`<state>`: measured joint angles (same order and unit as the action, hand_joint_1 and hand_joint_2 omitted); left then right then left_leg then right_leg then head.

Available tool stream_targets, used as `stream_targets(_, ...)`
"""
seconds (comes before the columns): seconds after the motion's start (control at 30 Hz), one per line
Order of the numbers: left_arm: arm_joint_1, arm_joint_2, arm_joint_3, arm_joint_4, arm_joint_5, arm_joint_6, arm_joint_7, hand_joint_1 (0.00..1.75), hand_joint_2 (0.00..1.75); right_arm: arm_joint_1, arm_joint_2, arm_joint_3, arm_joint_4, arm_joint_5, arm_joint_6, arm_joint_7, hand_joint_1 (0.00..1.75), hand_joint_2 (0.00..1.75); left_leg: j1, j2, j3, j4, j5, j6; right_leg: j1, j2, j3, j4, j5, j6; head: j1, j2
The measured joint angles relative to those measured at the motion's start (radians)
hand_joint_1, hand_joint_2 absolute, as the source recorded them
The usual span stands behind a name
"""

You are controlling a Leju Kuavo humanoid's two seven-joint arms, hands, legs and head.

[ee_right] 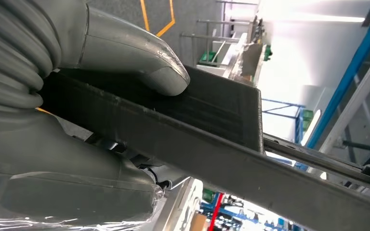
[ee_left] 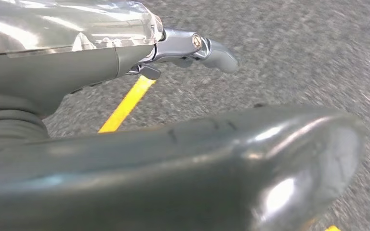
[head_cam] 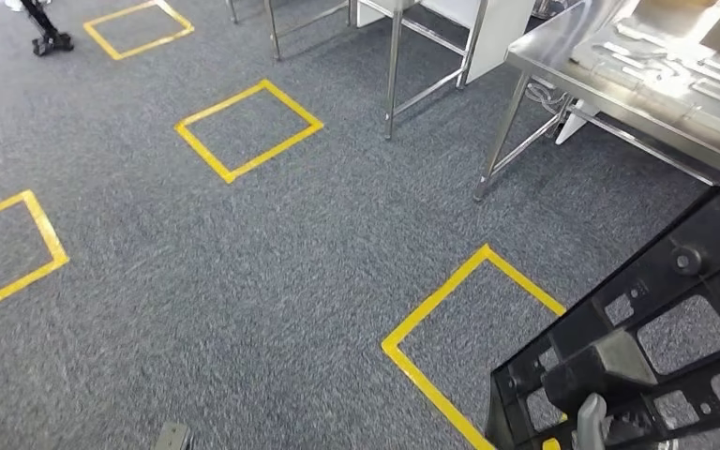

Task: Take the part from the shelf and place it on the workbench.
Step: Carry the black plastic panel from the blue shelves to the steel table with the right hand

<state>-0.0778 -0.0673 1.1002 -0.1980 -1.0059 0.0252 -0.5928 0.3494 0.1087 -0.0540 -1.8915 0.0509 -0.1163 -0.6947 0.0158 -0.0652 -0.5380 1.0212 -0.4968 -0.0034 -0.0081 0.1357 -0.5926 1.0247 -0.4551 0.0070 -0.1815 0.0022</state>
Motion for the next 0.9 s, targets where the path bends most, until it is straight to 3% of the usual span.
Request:
stream_targets(0.03, -0.003, -0.002, -0.005, 0.000, 0.000, -0.005, -0.005, 0.00, 0.00, 0.004, -0.002, -0.001, 0.000, -0.001, 0.000, 0.000, 1.75, 1.75, 0.000, 0.011, 0.002, -0.004, 0.003, 0.007, -0.002, 0.000, -0.003, 0.001, 0.000, 0.006, 0.000, 0.000)
stream_targets(0.07, -0.008, -0.005, -0.010, 0.000, 0.000, -0.010, -0.007, 0.00, 0.00, 0.008, -0.004, -0.002, 0.000, -0.003, 0.000, 0.000, 1.75, 1.75, 0.001, 0.022, 0.004, -0.009, 0.007, 0.014, -0.001, -0.019, -0.008, 0.010, -0.006, 0.012, 0.000, 0.000)
stream_targets(0.1, -0.012, -0.008, -0.013, 0.000, 0.001, -0.016, -0.005, 0.00, 0.00, 0.011, -0.008, -0.002, -0.001, -0.005, 0.000, 0.000, 1.75, 1.75, 0.002, 0.034, 0.006, -0.014, 0.010, 0.021, 0.001, -0.049, -0.021, 0.036, -0.023, 0.017, 0.001, 0.000)
stream_targets(0.17, -0.016, -0.013, -0.014, 0.000, 0.005, -0.023, 0.013, 0.00, 0.00, 0.016, -0.018, -0.003, -0.001, -0.012, -0.006, 0.000, 1.75, 1.75, 0.001, 0.059, 0.008, -0.019, 0.010, 0.029, 0.002, -0.111, -0.075, 0.147, -0.081, 0.024, 0.002, 0.000)
stream_targets(0.23, -0.014, -0.020, -0.014, 0.000, 0.008, -0.023, 0.039, 0.00, 0.00, 0.024, -0.028, -0.004, -0.001, -0.017, -0.019, 0.000, 1.75, 1.75, -0.001, 0.088, 0.009, -0.018, 0.006, 0.030, -0.002, -0.127, -0.134, 0.260, -0.122, 0.029, 0.001, 0.000)
stream_targets(0.27, -0.013, -0.024, -0.014, 0.000, 0.008, -0.021, 0.050, 0.00, 0.00, 0.030, -0.032, -0.004, -0.001, -0.017, -0.028, 0.000, 1.75, 1.75, -0.001, 0.099, 0.011, -0.018, 0.002, 0.028, -0.004, -0.130, -0.142, 0.274, -0.116, 0.031, 0.001, 0.000)
stream_targets(0.3, -0.012, -0.028, -0.014, 0.000, 0.009, -0.019, 0.058, 0.00, 0.00, 0.036, -0.036, -0.004, -0.001, -0.014, -0.038, 0.000, 1.75, 1.75, -0.002, 0.107, 0.014, -0.018, -0.004, 0.025, -0.005, -0.132, -0.128, 0.246, -0.090, 0.031, 0.001, 0.000)
stream_targets(0.37, -0.012, -0.037, -0.013, 0.000, 0.008, -0.013, 0.070, 0.00, 0.00, 0.042, -0.043, -0.004, -0.002, 0.008, -0.068, 0.006, 1.75, 1.75, -0.002, 0.120, 0.024, -0.019, -0.017, 0.018, -0.004, -0.144, -0.053, 0.108, -0.025, 0.026, 0.001, 0.000)
stream_targets(0.4, -0.012, -0.041, -0.013, 0.000, 0.007, -0.007, 0.076, 0.00, 0.00, 0.043, -0.047, -0.004, -0.003, 0.028, -0.088, 0.014, 1.75, 1.75, -0.003, 0.126, 0.030, -0.020, -0.024, 0.014, -0.001, -0.153, -0.018, 0.045, -0.011, 0.021, 0.001, 0.000)
stream_targets(0.43, -0.013, -0.044, -0.013, 0.000, 0.006, 0.001, 0.084, 0.00, 0.00, 0.044, -0.052, -0.004, -0.003, 0.051, -0.113, 0.023, 1.75, 1.75, -0.004, 0.130, 0.034, -0.022, -0.028, 0.009, 0.003, -0.160, 0.005, 0.006, -0.011, 0.013, 0.001, 0.000)
stream_targets(0.53, -0.014, -0.052, -0.013, 0.000, 0.005, 0.018, 0.106, 0.00, 0.00, 0.046, -0.074, -0.004, -0.004, 0.103, -0.184, 0.051, 1.75, 1.75, -0.003, 0.138, 0.051, -0.030, -0.040, -0.007, 0.008, -0.157, 0.024, -0.014, -0.032, -0.010, 0.001, 0.000)
stream_targets(0.6, -0.014, -0.054, -0.013, 0.000, 0.006, 0.022, 0.114, 0.00, 0.00, 0.046, -0.086, -0.003, -0.009, 0.118, -0.211, 0.062, 1.75, 1.75, -0.003, 0.120, 0.050, 0.000, -0.049, -0.015, 0.002, -0.150, 0.050, -0.030, -0.035, -0.021, 0.000, 0.000)
stream_targets(0.67, -0.013, -0.054, -0.012, 0.000, 0.006, 0.024, 0.122, 0.00, 0.00, 0.035, -0.098, -0.003, -0.012, 0.136, -0.232, 0.085, 1.75, 1.75, -0.003, 0.090, -0.015, 0.119, -0.083, -0.018, -0.001, -0.145, 0.080, -0.039, -0.046, -0.029, 0.000, 0.000)
stream_targets(0.73, -0.006, -0.055, -0.012, 0.001, 0.006, 0.025, 0.137, 0.00, 0.00, 0.003, -0.121, -0.001, -0.011, 0.164, -0.245, 0.138, 1.75, 1.75, -0.002, 0.078, -0.123, 0.262, -0.109, -0.019, 0.000, -0.134, 0.106, -0.039, -0.068, -0.034, 0.000, 0.000)
stream_targets(0.77, -0.001, -0.056, -0.012, 0.001, 0.005, 0.025, 0.146, 0.00, 0.00, -0.022, -0.137, 0.000, -0.009, 0.177, -0.244, 0.173, 1.75, 1.75, -0.002, 0.077, -0.163, 0.294, -0.095, -0.019, 0.000, -0.125, 0.121, -0.039, -0.081, -0.034, 0.000, 0.000)
stream_targets(0.8, 0.002, -0.056, -0.011, 0.001, 0.005, 0.026, 0.153, 0.00, 0.00, -0.053, -0.157, 0.000, -0.006, 0.186, -0.235, 0.208, 1.75, 1.75, -0.003, 0.076, -0.186, 0.284, -0.056, -0.017, 0.001, -0.116, 0.138, -0.039, -0.094, -0.033, 0.000, 0.000)
stream_targets(0.87, 0.005, -0.057, -0.010, 0.001, 0.006, 0.028, 0.163, 0.00, 0.00, -0.128, -0.204, -0.001, 0.005, 0.189, -0.202, 0.268, 1.75, 1.75, -0.006, 0.075, -0.182, 0.170, 0.062, -0.008, 0.000, -0.101, 0.176, -0.040, -0.125, -0.029, 0.000, 0.000)
stream_targets(0.9, 0.005, -0.056, -0.009, 0.001, 0.006, 0.028, 0.168, 0.00, 0.00, -0.171, -0.228, -0.002, 0.013, 0.185, -0.181, 0.293, 1.75, 1.75, -0.010, 0.074, -0.170, 0.114, 0.103, -0.001, 0.002, -0.095, 0.191, -0.041, -0.139, -0.023, 0.000, 0.000)
